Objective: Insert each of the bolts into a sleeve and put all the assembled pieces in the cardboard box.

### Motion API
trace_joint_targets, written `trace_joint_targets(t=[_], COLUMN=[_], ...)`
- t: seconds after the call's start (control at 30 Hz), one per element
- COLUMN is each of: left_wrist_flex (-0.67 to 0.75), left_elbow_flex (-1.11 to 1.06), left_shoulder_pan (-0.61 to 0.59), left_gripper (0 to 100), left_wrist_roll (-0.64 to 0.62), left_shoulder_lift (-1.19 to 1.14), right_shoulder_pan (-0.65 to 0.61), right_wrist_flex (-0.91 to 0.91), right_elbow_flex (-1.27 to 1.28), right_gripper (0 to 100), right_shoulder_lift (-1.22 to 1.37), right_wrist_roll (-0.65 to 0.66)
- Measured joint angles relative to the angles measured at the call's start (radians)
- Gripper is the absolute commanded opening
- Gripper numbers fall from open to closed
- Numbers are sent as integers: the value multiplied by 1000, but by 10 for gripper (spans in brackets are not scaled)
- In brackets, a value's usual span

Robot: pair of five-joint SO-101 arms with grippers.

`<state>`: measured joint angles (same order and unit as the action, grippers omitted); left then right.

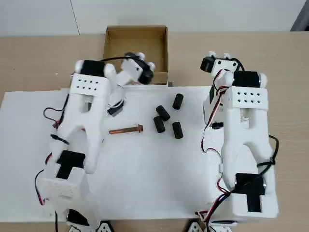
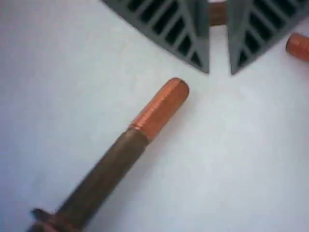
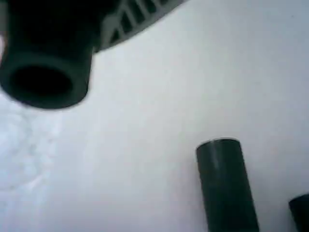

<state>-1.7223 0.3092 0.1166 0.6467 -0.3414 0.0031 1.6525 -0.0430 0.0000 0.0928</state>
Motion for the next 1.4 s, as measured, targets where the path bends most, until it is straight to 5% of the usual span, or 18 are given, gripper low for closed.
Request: trace_joint_targets(t=[0.33,0.7,1.4], left_wrist_flex=[0,0,38], left_elbow_flex=[0,0,0], left_shoulder_pan=[28,153,152], left_gripper=[8,94,93], left_wrist_roll=[189,195,195], left_shoulder_lift=[-48,-138,-219], right_shoulder_pan=[0,0,0], right_wrist_flex=[0,0,-49], right_elbow_flex=[0,0,89], right_gripper=[14,14,14], right_shoulder_lift=[0,0,0], right_wrist_roll=[0,0,0])
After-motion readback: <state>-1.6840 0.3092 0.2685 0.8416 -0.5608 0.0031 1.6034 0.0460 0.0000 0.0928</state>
